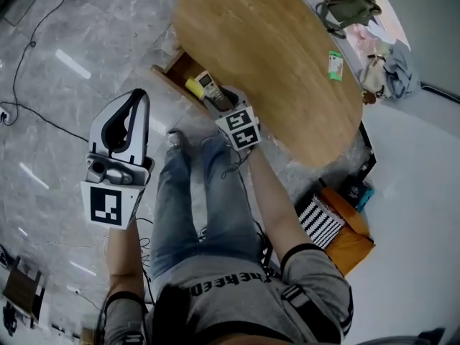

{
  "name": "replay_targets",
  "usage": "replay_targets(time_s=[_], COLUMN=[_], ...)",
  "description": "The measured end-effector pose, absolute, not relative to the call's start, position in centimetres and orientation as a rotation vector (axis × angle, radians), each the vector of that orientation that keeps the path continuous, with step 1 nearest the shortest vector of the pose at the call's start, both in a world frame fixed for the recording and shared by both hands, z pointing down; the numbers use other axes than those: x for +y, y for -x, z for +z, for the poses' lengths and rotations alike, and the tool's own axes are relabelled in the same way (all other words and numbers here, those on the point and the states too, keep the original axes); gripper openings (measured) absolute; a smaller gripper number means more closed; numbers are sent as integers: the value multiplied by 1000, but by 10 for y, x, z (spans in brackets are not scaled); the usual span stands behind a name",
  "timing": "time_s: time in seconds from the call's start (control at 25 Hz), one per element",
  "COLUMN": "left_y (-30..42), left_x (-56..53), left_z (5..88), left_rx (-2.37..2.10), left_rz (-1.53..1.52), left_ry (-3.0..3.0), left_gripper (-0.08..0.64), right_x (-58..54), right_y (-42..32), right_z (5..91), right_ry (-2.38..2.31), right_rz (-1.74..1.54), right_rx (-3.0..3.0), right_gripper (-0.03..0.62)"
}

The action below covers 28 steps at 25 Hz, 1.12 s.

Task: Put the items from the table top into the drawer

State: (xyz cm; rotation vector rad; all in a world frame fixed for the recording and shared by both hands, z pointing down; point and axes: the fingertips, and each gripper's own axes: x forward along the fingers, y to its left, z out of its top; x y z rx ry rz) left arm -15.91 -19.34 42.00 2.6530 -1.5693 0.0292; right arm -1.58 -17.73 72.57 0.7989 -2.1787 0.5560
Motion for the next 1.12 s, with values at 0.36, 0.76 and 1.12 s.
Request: replay_targets(time_s=[0.36,0.76,1.12], left_y=[195,218,225], left_x=[-186,-182,-184], left_z=[437,457,471], left_rx=[-1701,-1744,-1743], left_rz=[25,65,75], left_ry=[-2555,-2510,-2492], left_gripper=[12,12,12], right_x=[-190,-205,-207], right_y=[47,74,83], right_z=[766,809,838], right_ry=[-644,-522,-474], right_rz=[467,345,257], right_rx=[-2110,-2012,-1922], right_gripper=[196,196,196])
